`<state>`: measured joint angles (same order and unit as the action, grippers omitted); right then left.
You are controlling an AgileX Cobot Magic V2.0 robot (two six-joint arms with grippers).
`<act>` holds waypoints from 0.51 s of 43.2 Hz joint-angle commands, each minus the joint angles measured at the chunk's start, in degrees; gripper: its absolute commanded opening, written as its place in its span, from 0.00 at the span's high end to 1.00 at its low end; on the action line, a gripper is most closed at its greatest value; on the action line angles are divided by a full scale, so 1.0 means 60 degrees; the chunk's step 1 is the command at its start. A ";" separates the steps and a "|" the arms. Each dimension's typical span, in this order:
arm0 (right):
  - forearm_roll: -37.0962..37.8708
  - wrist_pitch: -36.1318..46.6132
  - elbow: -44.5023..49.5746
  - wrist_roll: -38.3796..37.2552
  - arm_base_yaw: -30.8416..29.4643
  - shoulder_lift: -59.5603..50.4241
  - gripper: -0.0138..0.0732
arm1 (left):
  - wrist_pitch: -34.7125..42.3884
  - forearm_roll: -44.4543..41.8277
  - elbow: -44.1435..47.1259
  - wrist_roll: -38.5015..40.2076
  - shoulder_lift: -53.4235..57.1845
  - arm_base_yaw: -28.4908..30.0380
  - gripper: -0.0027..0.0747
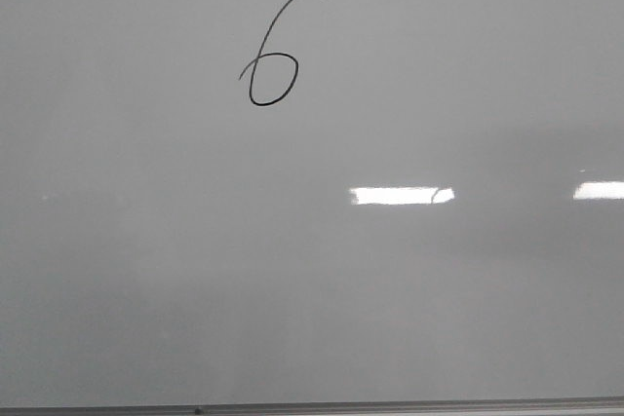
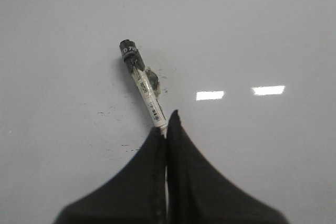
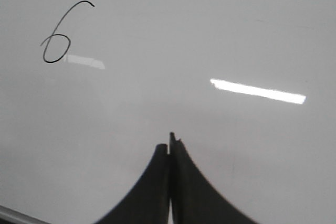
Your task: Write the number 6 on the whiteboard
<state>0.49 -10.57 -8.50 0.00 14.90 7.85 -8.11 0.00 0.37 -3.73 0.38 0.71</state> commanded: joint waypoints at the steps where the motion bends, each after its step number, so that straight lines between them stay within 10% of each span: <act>1: -0.0781 0.1488 0.0394 0.0589 -0.0603 -0.0184 0.91 | 0.0841 0.0096 0.0056 0.0084 0.0148 0.0015 0.99; 22: -0.1659 0.0595 0.1538 0.0596 -0.2234 -0.1590 0.91 | 0.0841 0.0096 0.0056 0.0084 0.0133 0.0015 0.99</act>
<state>-8.88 -10.40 1.48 2.70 1.91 -0.51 -8.11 0.00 0.37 -3.73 0.38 0.71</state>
